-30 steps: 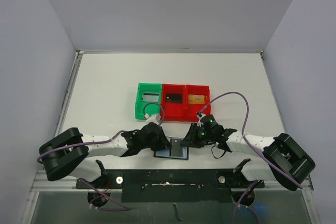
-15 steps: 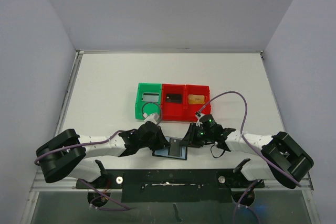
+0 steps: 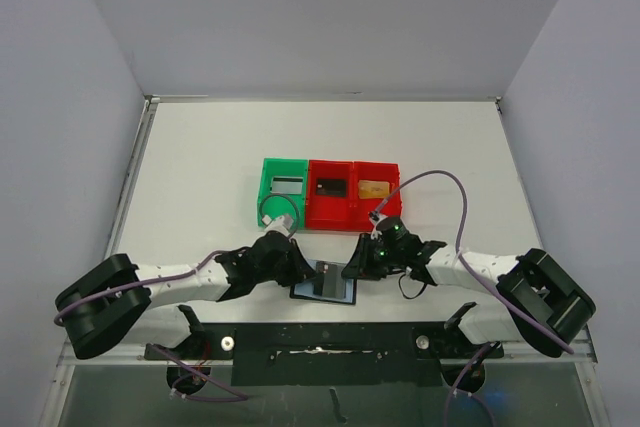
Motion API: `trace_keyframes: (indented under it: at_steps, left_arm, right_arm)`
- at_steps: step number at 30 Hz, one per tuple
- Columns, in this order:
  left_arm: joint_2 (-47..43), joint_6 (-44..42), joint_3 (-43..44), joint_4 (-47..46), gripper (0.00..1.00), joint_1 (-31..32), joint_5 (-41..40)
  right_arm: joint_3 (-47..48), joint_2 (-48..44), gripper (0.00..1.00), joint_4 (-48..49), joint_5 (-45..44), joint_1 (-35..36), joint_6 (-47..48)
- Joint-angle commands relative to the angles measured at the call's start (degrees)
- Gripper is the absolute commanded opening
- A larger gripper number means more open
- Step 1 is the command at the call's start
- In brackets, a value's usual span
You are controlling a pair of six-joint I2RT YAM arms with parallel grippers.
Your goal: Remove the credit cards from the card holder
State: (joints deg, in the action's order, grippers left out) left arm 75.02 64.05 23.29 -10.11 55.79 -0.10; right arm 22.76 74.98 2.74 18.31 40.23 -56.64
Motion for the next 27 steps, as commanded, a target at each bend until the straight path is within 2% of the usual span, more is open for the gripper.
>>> trace_keyframes:
  at_steps: [1, 6, 13, 17, 24, 27]
  left_arm:
    - [-4.2, -1.2, -1.4, -0.2, 0.0, -2.1, 0.0]
    - [-4.3, -1.8, -1.3, 0.1, 0.0, -2.7, 0.9]
    - [-3.7, -1.7, -1.0, -0.4, 0.0, -2.7, 0.9]
    - [-3.9, -1.7, -1.0, -0.5, 0.0, -2.7, 0.9]
    - [-3.0, -1.0, -1.6, -2.4, 0.0, -2.7, 2.0]
    - [-1.8, -0.3, -1.9, -3.5, 0.11, -2.7, 2.7]
  right_arm:
    - [1.3, 0.8, 0.21, -6.0, -4.1, 0.5, 3.7]
    - [4.9, -0.9, 0.22, -8.9, -3.9, 1.3, 5.6]
    - [12.9, -4.5, 0.27, -16.1, -8.4, 3.8, 7.4]
    - [13.0, -3.2, 0.28, -10.3, -5.9, 6.2, 4.7]
    - [7.3, 5.3, 0.29, -2.6, -5.1, 8.3, -2.7]
    - [4.8, 7.9, 0.29, -0.1, -4.5, 8.4, -4.4]
